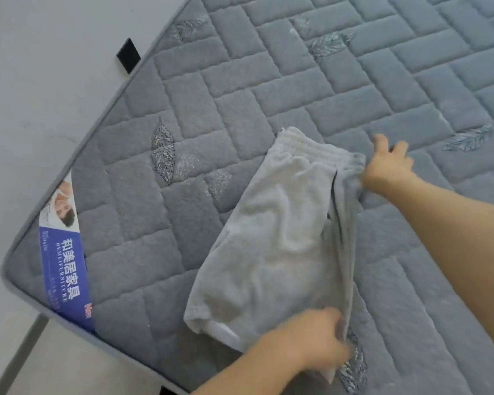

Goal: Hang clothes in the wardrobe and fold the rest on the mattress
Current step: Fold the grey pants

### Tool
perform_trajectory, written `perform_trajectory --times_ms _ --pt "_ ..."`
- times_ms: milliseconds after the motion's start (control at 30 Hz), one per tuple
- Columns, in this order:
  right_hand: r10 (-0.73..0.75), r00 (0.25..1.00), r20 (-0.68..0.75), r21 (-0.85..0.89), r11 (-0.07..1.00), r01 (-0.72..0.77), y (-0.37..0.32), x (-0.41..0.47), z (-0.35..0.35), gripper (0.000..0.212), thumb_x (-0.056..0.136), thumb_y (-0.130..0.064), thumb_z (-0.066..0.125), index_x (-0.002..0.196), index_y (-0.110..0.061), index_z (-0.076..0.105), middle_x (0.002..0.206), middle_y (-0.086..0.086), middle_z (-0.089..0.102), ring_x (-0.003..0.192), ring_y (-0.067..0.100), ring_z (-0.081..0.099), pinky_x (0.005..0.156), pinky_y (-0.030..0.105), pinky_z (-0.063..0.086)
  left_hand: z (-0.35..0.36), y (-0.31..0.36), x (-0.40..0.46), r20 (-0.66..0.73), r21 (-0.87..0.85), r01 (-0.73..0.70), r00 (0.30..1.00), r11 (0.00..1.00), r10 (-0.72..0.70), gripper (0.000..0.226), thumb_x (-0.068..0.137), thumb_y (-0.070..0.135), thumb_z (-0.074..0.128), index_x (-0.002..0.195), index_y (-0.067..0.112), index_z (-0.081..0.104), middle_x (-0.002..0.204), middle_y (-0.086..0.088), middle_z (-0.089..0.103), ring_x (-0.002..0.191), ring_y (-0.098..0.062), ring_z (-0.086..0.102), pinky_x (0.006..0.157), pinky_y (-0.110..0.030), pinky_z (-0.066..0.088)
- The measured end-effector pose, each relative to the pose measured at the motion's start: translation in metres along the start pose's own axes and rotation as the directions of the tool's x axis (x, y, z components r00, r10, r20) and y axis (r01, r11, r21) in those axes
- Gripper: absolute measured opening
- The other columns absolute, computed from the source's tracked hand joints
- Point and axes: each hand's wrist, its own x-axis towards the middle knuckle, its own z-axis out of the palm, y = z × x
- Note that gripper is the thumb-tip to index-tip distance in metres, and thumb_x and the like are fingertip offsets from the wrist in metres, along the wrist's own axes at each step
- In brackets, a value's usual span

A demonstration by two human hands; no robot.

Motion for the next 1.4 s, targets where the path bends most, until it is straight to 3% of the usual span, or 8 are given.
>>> perform_trajectory --times_ms 233,333,467,667,833,1067,1267,1400 --pt "0.076 0.948 0.31 0.612 0.747 -0.26 0.0 -0.035 0.058 0.067 0.09 -0.044 0.059 0.143 -0.012 0.034 0.141 0.013 0.039 0.123 0.032 0.045 0.097 0.04 0.044 -0.08 -0.082 0.02 -0.748 -0.202 0.296 0.568 0.934 -0.342 0.051 0.093 0.039 0.054 0.138 0.018 0.044 0.139 -0.01 0.043 0.128 -0.034 0.038 0.106 -0.042 0.03" --pt "0.119 0.959 0.259 0.449 0.864 -0.229 -0.009 -0.05 0.079 0.088 0.089 -0.057 0.054 0.156 -0.026 0.007 0.157 0.014 0.015 0.142 0.038 0.021 0.114 0.05 0.023 -0.087 -0.121 0.02 -0.601 -0.174 0.526 0.613 0.833 -0.513 0.054 0.095 0.049 0.051 0.136 0.016 0.041 0.139 -0.013 0.04 0.131 -0.035 0.036 0.105 -0.047 0.034" --pt "0.211 0.969 0.129 0.597 0.763 -0.246 0.001 -0.089 0.108 0.094 0.079 -0.053 0.071 0.151 -0.018 0.02 0.149 0.016 0.034 0.136 0.035 0.034 0.11 0.048 0.03 -0.08 -0.156 0.018 -0.604 -0.386 0.293 0.636 0.875 -0.48 0.022 0.099 0.037 0.047 0.098 0.016 0.047 0.095 -0.001 0.057 0.098 -0.032 0.057 0.071 -0.039 0.039" --pt "0.152 0.911 0.383 0.697 0.6 -0.393 0.033 -0.166 0.14 0.037 0.079 -0.034 0.076 0.103 -0.017 0.053 0.099 -0.002 0.061 0.091 0.022 0.059 0.079 0.036 0.048 -0.08 -0.176 -0.006 -0.317 -0.606 0.214 0.818 0.766 -0.48 0.034 0.086 0.049 0.069 0.105 0.022 0.069 0.097 0.002 0.075 0.088 -0.018 0.072 0.08 -0.036 0.057" --pt "-0.1 0.5 0.86 0.455 0.594 -0.664 0.046 -0.206 0.149 0.037 0.078 -0.028 0.081 0.109 -0.013 0.068 0.096 0.005 0.077 0.091 0.026 0.073 0.089 0.039 0.055 -0.07 -0.177 -0.029 -0.102 -0.679 0.325 0.846 0.658 -0.523 0.013 0.096 0.022 0.062 0.108 0.021 0.068 0.091 0.0 0.078 0.08 -0.02 0.075 0.063 -0.03 0.06" --pt "0.003 0.113 0.994 0.068 0.782 -0.619 0.074 -0.256 0.142 0.025 0.095 -0.027 0.063 0.088 -0.005 0.071 0.087 0.011 0.073 0.079 0.026 0.066 0.076 0.039 0.057 -0.029 -0.18 -0.089 0.266 -0.392 0.747 0.651 0.537 -0.711 0.026 0.1 0.005 0.042 0.079 -0.002 0.056 0.061 -0.014 0.059 0.048 -0.025 0.055 0.041 -0.024 0.043" --pt "-0.122 0.33 0.936 0.345 0.134 -0.929 0.08 -0.233 0.088 0.024 0.096 -0.006 0.053 0.077 0.004 0.065 0.072 0.012 0.06 0.048 0.016 0.06 0.044 0.033 0.057 -0.077 -0.14 -0.092 0.137 -0.848 0.402 0.795 0.345 -0.591 0.017 0.098 0.007 0.048 0.084 0.012 0.057 0.053 -0.006 0.06 0.039 -0.014 0.056 0.037 -0.021 0.047" --pt "-0.067 0.626 0.777 0.582 -0.305 -0.754 0.05 -0.171 0.037 0.041 0.101 -0.011 0.041 0.071 -0.003 0.068 0.064 0.009 0.064 0.04 0.014 0.06 0.041 0.032 0.055 -0.149 -0.094 -0.057 -0.075 -0.982 0.015 0.88 0.186 -0.469 0.022 0.101 0.017 0.047 0.084 0.017 0.061 0.053 -0.006 0.061 0.041 -0.014 0.059 0.039 -0.023 0.051"
